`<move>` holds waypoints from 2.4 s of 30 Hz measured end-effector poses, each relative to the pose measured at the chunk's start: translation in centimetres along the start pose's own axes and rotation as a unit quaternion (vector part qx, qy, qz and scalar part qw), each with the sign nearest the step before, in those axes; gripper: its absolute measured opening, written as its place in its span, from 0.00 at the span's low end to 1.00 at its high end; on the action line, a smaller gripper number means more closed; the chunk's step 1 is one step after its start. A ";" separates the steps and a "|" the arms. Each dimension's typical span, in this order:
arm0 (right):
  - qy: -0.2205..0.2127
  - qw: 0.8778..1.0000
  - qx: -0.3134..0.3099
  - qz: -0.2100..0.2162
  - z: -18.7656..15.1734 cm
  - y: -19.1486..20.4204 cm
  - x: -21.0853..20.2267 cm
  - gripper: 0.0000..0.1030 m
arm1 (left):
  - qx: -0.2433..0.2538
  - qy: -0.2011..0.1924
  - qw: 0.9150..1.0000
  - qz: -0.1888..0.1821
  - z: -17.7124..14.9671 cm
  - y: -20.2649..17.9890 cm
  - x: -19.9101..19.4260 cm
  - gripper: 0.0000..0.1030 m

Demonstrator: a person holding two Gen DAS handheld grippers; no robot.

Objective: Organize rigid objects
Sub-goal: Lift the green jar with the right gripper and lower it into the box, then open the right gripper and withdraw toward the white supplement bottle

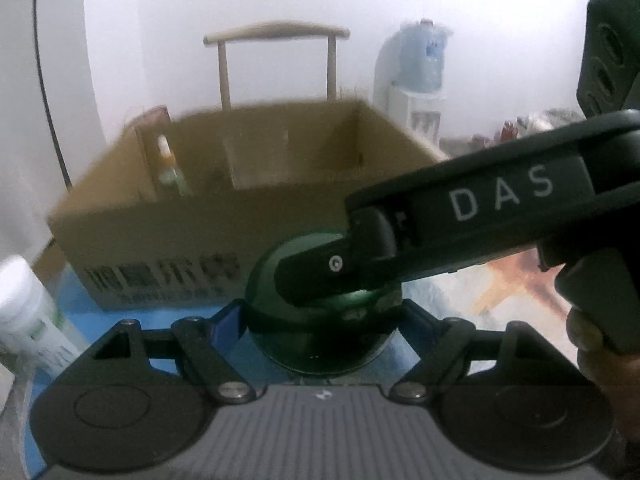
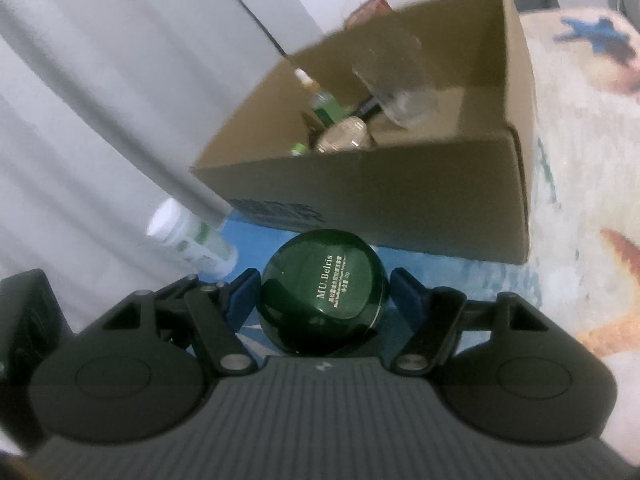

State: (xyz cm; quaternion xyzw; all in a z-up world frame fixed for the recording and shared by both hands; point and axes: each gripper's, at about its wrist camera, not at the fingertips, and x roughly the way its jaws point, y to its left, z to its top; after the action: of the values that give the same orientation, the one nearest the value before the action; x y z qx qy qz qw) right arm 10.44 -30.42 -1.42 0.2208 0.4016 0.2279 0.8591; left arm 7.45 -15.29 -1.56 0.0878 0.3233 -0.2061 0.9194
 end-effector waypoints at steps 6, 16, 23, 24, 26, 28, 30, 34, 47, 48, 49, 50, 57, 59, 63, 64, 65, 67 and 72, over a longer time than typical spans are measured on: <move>-0.039 0.998 -0.049 0.004 2.1 3.9 -3.9 0.69 | 0.005 -0.050 0.999 0.015 3.6 0.1 -3.2 0.80; -0.045 0.995 -0.085 -0.016 10.0 4.6 -4.9 0.70 | -0.001 -0.011 1.000 -0.006 11.5 1.3 2.0 0.80; 0.063 0.996 -0.040 -0.044 15.1 0.1 0.6 0.70 | -0.021 0.107 0.993 -0.038 13.6 2.8 9.9 0.80; 0.080 0.995 -0.032 -0.045 15.6 -0.5 1.3 0.70 | -0.022 0.119 0.992 -0.040 13.7 2.9 10.6 0.80; 0.110 0.993 -0.021 -0.047 16.2 -1.5 2.7 0.70 | -0.024 0.138 0.989 -0.043 13.8 3.0 11.5 0.80; 0.133 0.990 -0.019 -0.051 16.3 -2.1 3.6 0.70 | -0.032 0.150 0.987 -0.046 13.1 3.1 11.4 0.80; 0.146 0.987 -0.037 -0.061 16.5 -1.8 4.3 0.70 | -0.031 0.157 0.986 -0.042 13.3 3.5 12.2 0.80; 0.165 0.981 -0.065 -0.074 17.1 -1.3 5.2 0.70 | -0.030 0.174 0.984 -0.038 13.2 3.5 12.9 0.80; 0.194 0.976 -0.073 -0.070 16.8 -2.1 7.3 0.68 | -0.042 0.198 0.978 -0.045 12.8 3.2 14.0 0.78; 0.194 0.976 -0.072 -0.070 16.9 -2.2 7.4 0.68 | -0.043 0.198 0.978 -0.044 12.8 3.2 14.0 0.78; 0.193 0.976 -0.073 -0.069 16.9 -2.2 7.5 0.68 | -0.043 0.197 0.979 -0.043 12.8 3.1 14.0 0.78; 0.192 0.976 -0.073 -0.069 17.0 -2.2 7.5 0.68 | -0.043 0.196 0.979 -0.042 12.7 3.2 14.0 0.78; 0.184 0.978 -0.071 -0.067 16.8 -2.3 7.3 0.68 | -0.048 0.183 0.981 -0.043 12.9 3.2 13.1 0.78; 0.177 0.980 -0.068 -0.064 17.0 -2.3 6.9 0.68 | -0.052 0.172 0.983 -0.045 13.1 3.5 12.3 0.78; 0.138 0.988 -0.059 -0.048 17.7 -2.1 4.6 0.68 | -0.072 0.141 0.986 -0.055 13.5 4.7 9.9 0.78; 0.127 0.989 -0.056 -0.042 17.9 -2.2 3.9 0.68 | -0.080 0.131 0.986 -0.057 13.6 5.1 9.0 0.78; 0.113 0.991 -0.053 -0.037 18.1 -2.1 3.0 0.68 | -0.087 0.123 0.987 -0.057 13.6 5.4 8.3 0.78; 0.087 0.995 -0.049 -0.029 18.4 -2.1 1.0 0.68 | -0.101 0.100 0.988 -0.055 13.4 6.1 6.6 0.78; 0.037 0.999 -0.035 -0.015 18.5 -2.6 -3.4 0.68 | -0.125 0.053 0.990 -0.046 12.9 7.7 2.7 0.78</move>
State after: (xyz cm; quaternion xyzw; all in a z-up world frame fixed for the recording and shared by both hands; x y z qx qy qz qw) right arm 23.65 -37.99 9.82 0.1757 0.4277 0.2367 0.8545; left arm 19.95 -13.04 6.94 -0.0318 0.3987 -0.2016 0.8941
